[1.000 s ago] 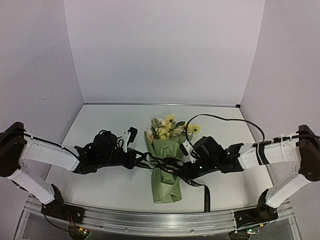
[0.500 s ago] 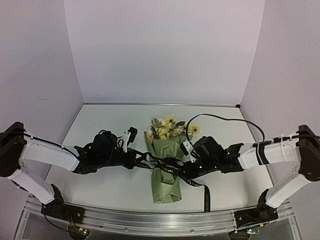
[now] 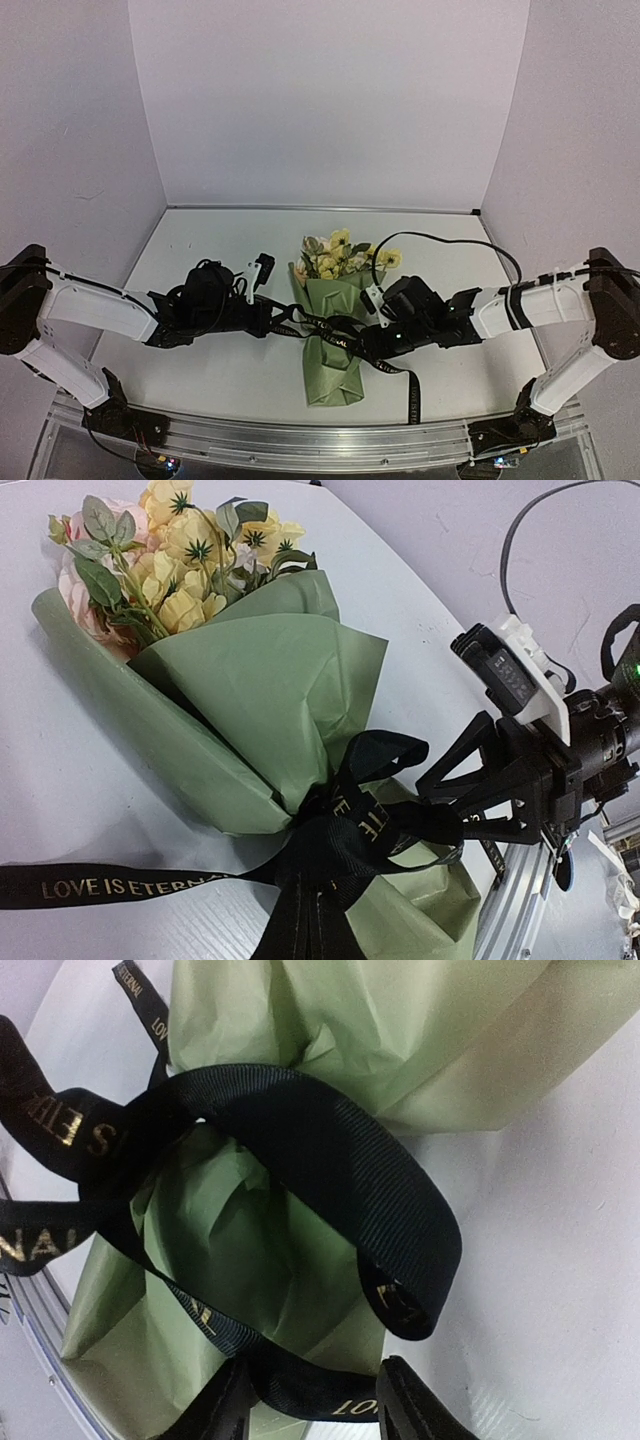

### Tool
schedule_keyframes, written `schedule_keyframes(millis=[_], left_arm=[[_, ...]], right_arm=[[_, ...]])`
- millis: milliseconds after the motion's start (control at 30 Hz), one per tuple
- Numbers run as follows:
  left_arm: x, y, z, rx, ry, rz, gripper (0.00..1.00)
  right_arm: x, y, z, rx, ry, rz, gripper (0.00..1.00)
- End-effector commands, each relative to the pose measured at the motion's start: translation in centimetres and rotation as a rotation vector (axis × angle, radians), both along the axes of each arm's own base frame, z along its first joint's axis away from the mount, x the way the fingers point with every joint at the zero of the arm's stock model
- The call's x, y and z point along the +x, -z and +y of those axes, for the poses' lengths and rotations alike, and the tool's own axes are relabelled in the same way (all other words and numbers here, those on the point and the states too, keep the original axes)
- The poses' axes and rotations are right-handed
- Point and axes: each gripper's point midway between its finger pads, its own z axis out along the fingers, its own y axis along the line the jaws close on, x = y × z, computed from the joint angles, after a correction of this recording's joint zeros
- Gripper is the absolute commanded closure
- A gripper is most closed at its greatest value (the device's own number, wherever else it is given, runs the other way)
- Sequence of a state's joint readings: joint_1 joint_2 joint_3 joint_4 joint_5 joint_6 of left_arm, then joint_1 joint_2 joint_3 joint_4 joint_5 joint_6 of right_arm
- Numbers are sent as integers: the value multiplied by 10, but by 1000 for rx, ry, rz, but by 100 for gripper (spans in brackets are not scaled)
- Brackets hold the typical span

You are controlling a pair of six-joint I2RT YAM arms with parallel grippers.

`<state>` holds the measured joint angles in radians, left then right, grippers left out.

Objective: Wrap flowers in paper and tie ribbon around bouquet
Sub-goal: Cross the half-tied ribbon over the folded bouquet.

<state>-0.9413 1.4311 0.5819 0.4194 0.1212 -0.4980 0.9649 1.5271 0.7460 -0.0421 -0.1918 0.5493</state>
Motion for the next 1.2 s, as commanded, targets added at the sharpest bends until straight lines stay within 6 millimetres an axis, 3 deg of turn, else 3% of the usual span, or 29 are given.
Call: schedule_keyframes(millis=[0,100,567,900,1167], left_arm=[[3,-26,-4,-61,9,-45,100],[3,-25,-4,-61,6,-45,100],[3,-25,-4,-61,9,-45,100],[0,-25,-7,-66,29,-44,100],[-5,-27,-9,-75,62,-44,100]], right_arm=[[10,-10,14,44,19,-14,58],[11,-12,13,44,23,-25,64],[13,-31,10,76,28,-69,76],[18,-41,12,85,100,-26,99],[28,-40,21,65,223,75,100]])
